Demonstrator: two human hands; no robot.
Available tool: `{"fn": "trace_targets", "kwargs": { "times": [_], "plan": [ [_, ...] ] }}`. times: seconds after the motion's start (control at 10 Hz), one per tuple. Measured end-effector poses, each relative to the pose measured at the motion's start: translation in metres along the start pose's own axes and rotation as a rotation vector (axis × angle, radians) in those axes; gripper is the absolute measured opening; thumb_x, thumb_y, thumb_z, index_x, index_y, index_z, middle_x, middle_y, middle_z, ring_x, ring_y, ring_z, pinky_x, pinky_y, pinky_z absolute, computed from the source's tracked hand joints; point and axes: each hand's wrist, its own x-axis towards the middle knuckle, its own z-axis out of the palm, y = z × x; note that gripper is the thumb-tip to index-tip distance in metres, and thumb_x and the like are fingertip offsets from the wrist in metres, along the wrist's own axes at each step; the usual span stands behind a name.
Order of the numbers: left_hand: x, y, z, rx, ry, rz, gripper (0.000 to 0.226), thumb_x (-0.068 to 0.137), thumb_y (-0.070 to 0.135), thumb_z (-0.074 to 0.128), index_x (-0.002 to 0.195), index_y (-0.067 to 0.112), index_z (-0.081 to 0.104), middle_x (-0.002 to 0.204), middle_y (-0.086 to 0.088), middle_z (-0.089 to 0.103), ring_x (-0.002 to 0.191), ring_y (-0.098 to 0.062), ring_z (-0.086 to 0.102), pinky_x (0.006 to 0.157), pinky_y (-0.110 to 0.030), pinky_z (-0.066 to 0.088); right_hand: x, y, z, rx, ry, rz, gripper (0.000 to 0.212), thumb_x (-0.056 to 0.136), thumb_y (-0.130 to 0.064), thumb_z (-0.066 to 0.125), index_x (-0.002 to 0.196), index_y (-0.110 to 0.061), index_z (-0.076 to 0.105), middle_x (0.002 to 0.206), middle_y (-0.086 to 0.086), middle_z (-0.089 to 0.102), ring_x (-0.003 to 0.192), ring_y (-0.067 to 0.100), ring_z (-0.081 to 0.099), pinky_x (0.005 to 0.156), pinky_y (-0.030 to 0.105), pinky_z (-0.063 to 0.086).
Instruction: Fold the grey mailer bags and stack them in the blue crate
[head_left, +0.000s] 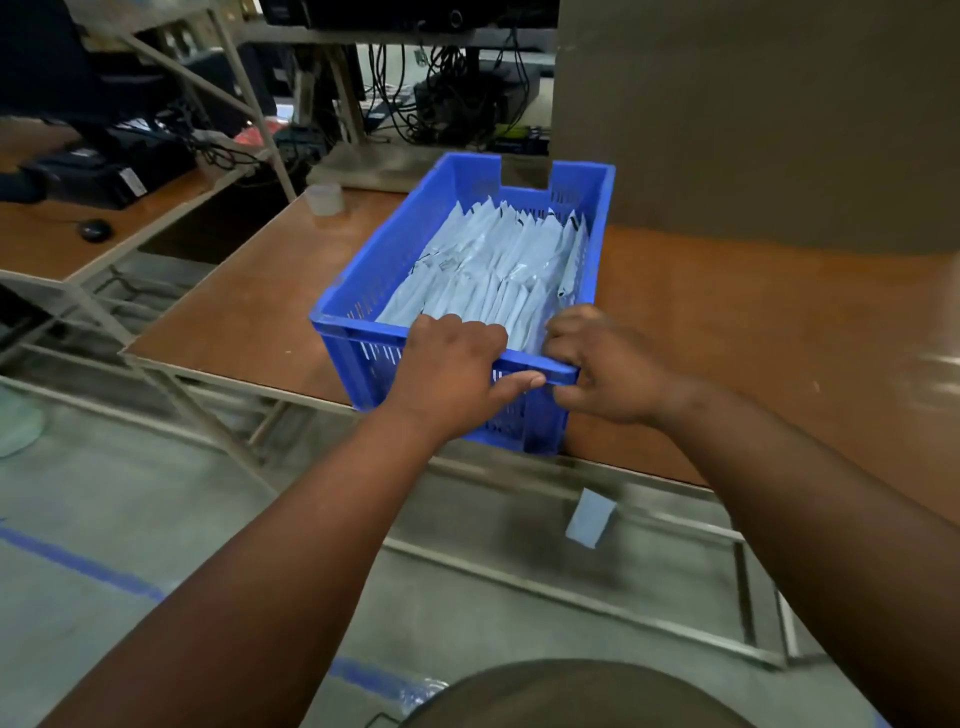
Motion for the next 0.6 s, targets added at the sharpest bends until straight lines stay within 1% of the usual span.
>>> {"fn": "trace_targets", "kwargs": {
  "times": [0.1, 0.2, 0.3, 0.4, 0.5, 0.6],
  "plan": [
    [0.001, 0.000, 0.002, -0.003, 0.016, -0.005, 0.067, 0.093, 0.089, 0.038, 0.075, 0.024, 0.044, 0.065, 0.006, 0.046, 0.065, -0.025, 0.044, 0.071, -0.045, 0.040, 0.000, 0.006, 0.004, 0.003, -0.036, 0.008, 0.020, 0.081, -0.038, 0.070, 0.086, -0.018, 0.068, 0.101, -0.004, 0.059, 0.106, 0.023, 0.055, 0.092, 0.047, 0.049],
    [0.009, -0.004, 0.003, -0.023, -0.002, -0.006, 0.068, 0.091, 0.090, 0.034, 0.075, 0.025, 0.044, 0.065, 0.007, 0.046, 0.066, -0.023, 0.044, 0.073, -0.045, 0.041, 0.005, 0.010, 0.003, -0.006, -0.041, 0.036, 0.021, 0.083, -0.040, 0.070, 0.089, -0.020, 0.069, 0.103, -0.005, 0.059, 0.109, 0.021, 0.055, 0.092, 0.046, 0.051],
    [0.014, -0.005, 0.003, -0.017, -0.030, -0.021, 0.069, 0.090, 0.091, 0.033, 0.075, 0.025, 0.044, 0.065, 0.009, 0.044, 0.066, -0.022, 0.044, 0.074, -0.044, 0.041, 0.009, 0.013, 0.002, -0.028, -0.041, 0.034, 0.020, 0.082, -0.043, 0.069, 0.084, -0.023, 0.065, 0.095, -0.007, 0.056, 0.103, 0.019, 0.053, 0.090, 0.046, 0.052],
    [0.013, -0.001, 0.002, -0.013, -0.039, -0.025, 0.068, 0.091, 0.090, 0.036, 0.075, 0.024, 0.045, 0.064, 0.009, 0.043, 0.065, -0.022, 0.044, 0.074, -0.044, 0.042, 0.006, 0.007, -0.002, -0.005, -0.026, 0.017, 0.020, 0.083, -0.043, 0.069, 0.089, -0.024, 0.067, 0.099, -0.009, 0.056, 0.104, 0.017, 0.052, 0.089, 0.046, 0.052],
    [0.009, 0.002, -0.001, -0.009, -0.036, -0.061, 0.065, 0.092, 0.087, 0.040, 0.078, 0.025, 0.046, 0.070, 0.007, 0.045, 0.070, -0.022, 0.046, 0.077, -0.046, 0.043, 0.001, 0.007, 0.000, 0.039, 0.023, -0.014, 0.027, 0.088, -0.044, 0.071, 0.104, -0.021, 0.069, 0.128, -0.001, 0.062, 0.127, 0.025, 0.053, 0.102, 0.047, 0.051],
    [0.009, 0.024, -0.005, -0.058, 0.023, -0.081, 0.063, 0.093, 0.083, 0.039, 0.102, 0.025, 0.059, 0.096, 0.004, 0.055, 0.094, -0.026, 0.055, 0.098, -0.055, 0.041, -0.016, 0.008, -0.004, 0.099, 0.095, 0.027, 0.044, 0.091, -0.049, 0.073, 0.126, -0.025, 0.065, 0.160, 0.004, 0.045, 0.152, 0.027, 0.036, 0.120, 0.045, 0.039]
  ]
}}
